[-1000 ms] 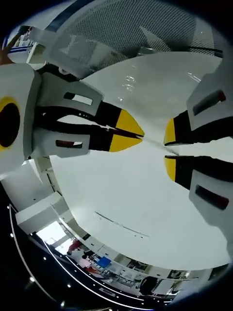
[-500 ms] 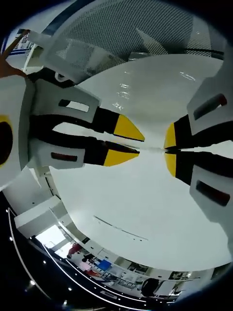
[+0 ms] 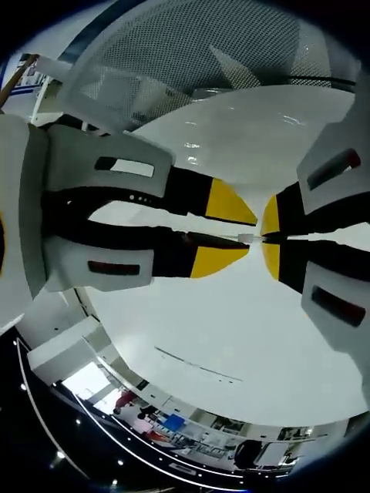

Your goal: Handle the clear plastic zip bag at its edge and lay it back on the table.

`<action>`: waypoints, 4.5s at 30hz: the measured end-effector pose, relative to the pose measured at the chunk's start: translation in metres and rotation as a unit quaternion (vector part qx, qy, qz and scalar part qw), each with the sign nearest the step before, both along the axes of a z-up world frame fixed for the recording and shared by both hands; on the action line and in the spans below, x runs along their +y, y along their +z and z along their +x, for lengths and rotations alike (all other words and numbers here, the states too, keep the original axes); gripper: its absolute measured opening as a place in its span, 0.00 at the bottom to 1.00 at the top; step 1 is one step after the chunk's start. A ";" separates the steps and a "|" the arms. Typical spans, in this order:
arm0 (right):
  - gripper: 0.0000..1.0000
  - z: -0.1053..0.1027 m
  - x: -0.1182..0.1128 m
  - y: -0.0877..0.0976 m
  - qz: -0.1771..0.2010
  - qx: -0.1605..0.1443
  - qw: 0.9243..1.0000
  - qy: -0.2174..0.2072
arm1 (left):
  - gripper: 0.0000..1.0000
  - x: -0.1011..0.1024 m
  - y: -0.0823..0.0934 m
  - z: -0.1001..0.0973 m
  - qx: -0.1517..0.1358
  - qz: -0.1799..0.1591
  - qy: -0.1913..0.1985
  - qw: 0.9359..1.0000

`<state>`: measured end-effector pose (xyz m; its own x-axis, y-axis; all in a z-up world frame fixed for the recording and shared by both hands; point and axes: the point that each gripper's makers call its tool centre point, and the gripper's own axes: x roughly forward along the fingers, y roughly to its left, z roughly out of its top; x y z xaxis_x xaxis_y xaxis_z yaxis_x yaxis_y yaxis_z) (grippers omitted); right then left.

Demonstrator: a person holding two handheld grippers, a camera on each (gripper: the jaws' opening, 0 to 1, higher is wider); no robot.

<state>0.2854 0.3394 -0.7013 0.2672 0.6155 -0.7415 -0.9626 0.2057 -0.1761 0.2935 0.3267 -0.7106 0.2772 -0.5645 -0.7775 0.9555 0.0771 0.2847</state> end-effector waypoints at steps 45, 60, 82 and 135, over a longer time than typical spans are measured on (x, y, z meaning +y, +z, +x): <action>0.00 0.002 -0.001 -0.009 -0.031 -0.004 0.999 0.017 | 0.00 0.002 0.001 -0.004 0.014 -0.005 0.015 1.000; 0.00 0.005 -0.009 -0.004 -0.032 -0.006 0.999 0.003 | 0.00 0.010 -0.001 0.003 0.012 -0.001 0.032 0.999; 0.00 0.012 -0.016 -0.004 -0.031 -0.009 0.999 -0.006 | 0.00 0.016 0.001 0.009 0.015 -0.002 0.050 0.999; 0.00 0.015 -0.047 -0.008 -0.039 -0.007 0.998 -0.039 | 0.00 0.029 -0.004 0.016 0.018 0.008 0.082 0.996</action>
<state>0.3000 0.2920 -0.7094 0.3218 0.5330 -0.7825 -0.9419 0.2642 -0.2074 0.3095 0.3552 -0.7147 0.3362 -0.5010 -0.7975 0.9402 0.2277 0.2533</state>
